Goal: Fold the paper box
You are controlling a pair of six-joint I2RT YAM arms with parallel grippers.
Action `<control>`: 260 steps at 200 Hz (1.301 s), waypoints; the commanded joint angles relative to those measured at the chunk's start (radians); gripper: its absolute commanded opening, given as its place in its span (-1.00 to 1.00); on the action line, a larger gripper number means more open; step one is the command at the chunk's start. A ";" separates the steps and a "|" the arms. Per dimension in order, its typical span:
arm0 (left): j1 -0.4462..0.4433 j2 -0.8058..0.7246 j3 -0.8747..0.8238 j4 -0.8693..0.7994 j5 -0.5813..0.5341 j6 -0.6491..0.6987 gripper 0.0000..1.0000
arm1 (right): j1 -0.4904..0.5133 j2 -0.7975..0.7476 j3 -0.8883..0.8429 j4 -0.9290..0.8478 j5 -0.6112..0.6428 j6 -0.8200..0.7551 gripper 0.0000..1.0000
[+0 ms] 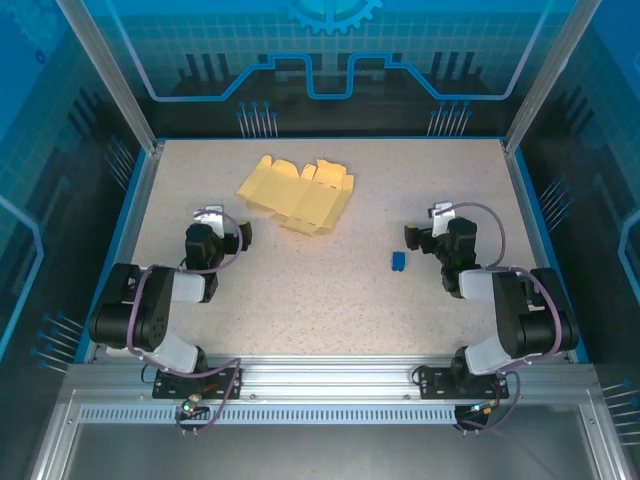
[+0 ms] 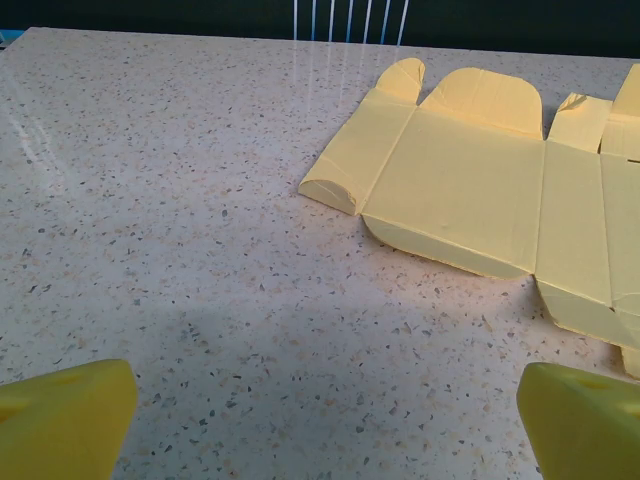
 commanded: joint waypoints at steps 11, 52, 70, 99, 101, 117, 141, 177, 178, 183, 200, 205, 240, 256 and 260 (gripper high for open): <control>0.009 -0.001 -0.003 0.040 0.004 -0.005 0.98 | -0.001 -0.001 0.004 0.025 -0.015 0.007 0.99; 0.010 -0.001 -0.003 0.041 0.004 -0.004 0.98 | -0.001 -0.001 0.003 0.025 -0.015 0.007 1.00; 0.009 -0.001 -0.003 0.040 0.004 -0.006 0.98 | -0.001 -0.001 0.004 0.025 -0.015 0.007 1.00; 0.009 -0.001 -0.003 0.040 0.004 -0.005 0.98 | -0.001 -0.001 0.004 0.025 -0.015 0.007 1.00; 0.009 -0.001 -0.003 0.040 0.004 -0.005 0.98 | -0.001 -0.001 0.004 0.025 -0.015 0.007 1.00; 0.009 -0.001 -0.003 0.040 0.004 -0.005 0.98 | -0.002 -0.001 0.004 0.024 -0.018 0.007 1.00; 0.009 -0.001 -0.004 0.040 0.004 -0.004 0.98 | -0.008 -0.001 0.004 0.024 -0.029 0.011 1.00; 0.009 -0.001 -0.003 0.040 0.004 -0.005 0.98 | -0.006 -0.001 0.005 0.022 -0.030 0.010 1.00; 0.009 -0.001 -0.003 0.040 0.003 -0.005 0.98 | -0.007 -0.001 0.004 0.022 -0.030 0.009 1.00; 0.009 -0.001 -0.003 0.040 0.004 -0.004 0.98 | -0.006 -0.001 0.004 0.022 -0.029 0.009 0.99; 0.011 -0.001 -0.001 0.035 0.007 -0.006 0.97 | -0.006 -0.001 0.004 0.021 -0.029 0.009 1.00; 0.011 -0.001 0.000 0.034 0.008 -0.007 0.98 | -0.007 -0.001 0.004 0.022 -0.029 0.008 0.99; 0.013 -0.001 -0.004 0.042 0.009 -0.009 0.98 | -0.007 -0.001 0.004 0.024 -0.029 0.010 1.00; 0.015 -0.004 -0.008 0.050 -0.016 -0.020 0.98 | -0.004 -0.008 0.010 0.011 -0.009 0.016 1.00; 0.018 -0.011 -0.009 0.043 -0.026 -0.027 0.98 | -0.002 -0.018 0.017 -0.008 0.010 0.023 1.00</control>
